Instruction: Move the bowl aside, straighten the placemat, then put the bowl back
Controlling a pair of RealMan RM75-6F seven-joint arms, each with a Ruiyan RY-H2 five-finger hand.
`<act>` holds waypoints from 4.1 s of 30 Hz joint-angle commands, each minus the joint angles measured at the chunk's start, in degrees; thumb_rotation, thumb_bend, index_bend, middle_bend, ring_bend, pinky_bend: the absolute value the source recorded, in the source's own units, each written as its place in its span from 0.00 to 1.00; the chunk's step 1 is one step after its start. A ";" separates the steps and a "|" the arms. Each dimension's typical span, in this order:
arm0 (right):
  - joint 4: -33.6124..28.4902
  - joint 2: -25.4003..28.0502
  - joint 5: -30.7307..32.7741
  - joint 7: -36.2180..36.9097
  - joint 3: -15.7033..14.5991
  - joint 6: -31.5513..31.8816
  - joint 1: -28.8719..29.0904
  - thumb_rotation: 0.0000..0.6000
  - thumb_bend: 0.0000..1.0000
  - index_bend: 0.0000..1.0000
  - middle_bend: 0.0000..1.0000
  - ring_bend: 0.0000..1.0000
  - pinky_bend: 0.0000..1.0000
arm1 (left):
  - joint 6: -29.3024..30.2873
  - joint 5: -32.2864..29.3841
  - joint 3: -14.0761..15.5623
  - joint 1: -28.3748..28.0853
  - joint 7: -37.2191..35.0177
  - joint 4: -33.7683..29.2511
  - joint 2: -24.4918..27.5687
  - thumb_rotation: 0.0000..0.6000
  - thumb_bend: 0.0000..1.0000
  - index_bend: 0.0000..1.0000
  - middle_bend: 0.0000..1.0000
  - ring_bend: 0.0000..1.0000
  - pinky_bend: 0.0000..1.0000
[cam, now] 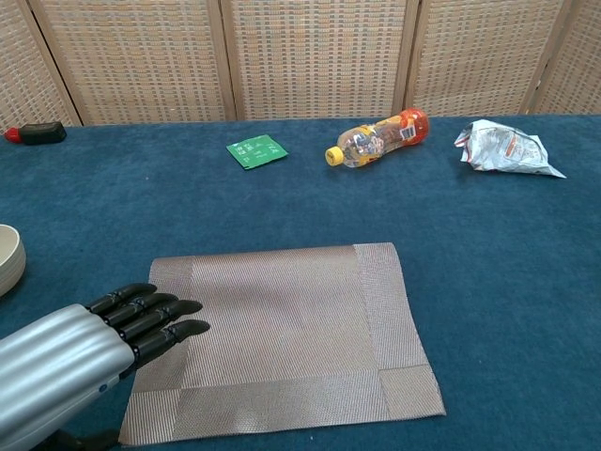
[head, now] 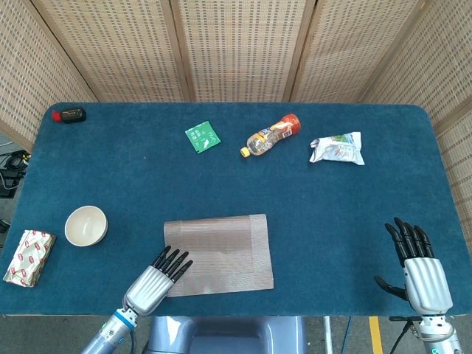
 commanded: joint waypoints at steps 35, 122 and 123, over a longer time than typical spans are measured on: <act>-0.29 0.32 -0.46 0.95 -0.25 0.11 -0.07 1.00 0.15 0.00 0.00 0.00 0.00 | 0.57 0.41 0.50 -0.06 -1.55 2.29 -1.07 1.00 0.36 0.59 0.00 0.00 0.00; 4.13 -3.38 11.45 -2.70 5.24 -5.81 3.19 1.00 0.15 0.00 0.00 0.00 0.00 | -20.04 -32.65 -29.46 -33.04 -8.56 26.74 -0.95 1.00 0.21 0.03 0.00 0.00 0.00; 4.18 -3.40 11.51 -2.75 5.22 -5.91 3.23 1.00 0.15 0.00 0.00 0.00 0.00 | -19.97 -32.77 -29.15 -32.99 -8.86 27.02 -0.96 1.00 0.20 0.01 0.00 0.00 0.00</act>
